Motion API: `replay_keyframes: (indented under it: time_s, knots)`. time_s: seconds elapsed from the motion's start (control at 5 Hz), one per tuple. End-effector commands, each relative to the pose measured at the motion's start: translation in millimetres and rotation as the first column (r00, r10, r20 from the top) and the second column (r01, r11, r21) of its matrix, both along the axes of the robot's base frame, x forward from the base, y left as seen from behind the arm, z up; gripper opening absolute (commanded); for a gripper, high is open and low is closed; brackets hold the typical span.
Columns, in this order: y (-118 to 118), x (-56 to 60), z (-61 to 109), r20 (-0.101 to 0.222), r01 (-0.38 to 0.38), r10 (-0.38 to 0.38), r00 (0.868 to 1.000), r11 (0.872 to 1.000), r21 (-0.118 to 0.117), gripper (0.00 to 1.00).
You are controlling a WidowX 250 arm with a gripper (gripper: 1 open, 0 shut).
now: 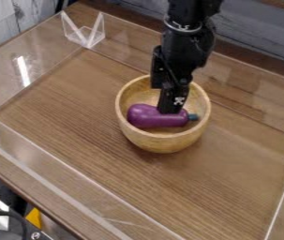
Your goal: Put the purple eggplant in the brown bowl
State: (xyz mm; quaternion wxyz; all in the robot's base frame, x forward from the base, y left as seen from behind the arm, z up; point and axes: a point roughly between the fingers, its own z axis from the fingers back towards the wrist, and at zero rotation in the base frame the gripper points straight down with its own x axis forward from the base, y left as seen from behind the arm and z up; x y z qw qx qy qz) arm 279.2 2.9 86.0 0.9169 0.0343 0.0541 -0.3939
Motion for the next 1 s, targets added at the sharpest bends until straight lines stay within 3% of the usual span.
replay_keyframes:
  time_s: [0.0, 0.2, 0.4, 0.8]
  knots:
    - [-2, -1.5, 22.3, 0.060, -0.015, 0.015, 0.998, 1.000, -0.002, 1.00]
    - [-6, -6.7, 27.1, 0.059, -0.020, 0.021, 0.998, 1.000, -0.002, 1.00]
    - [5, -3.8, 26.9, 0.057, -0.075, 0.075, 0.996, 0.997, -0.004, 1.00]
    - [1, 3.8, 21.1, 0.064, -0.137, 0.138, 0.988, 0.990, -0.019, 1.00]
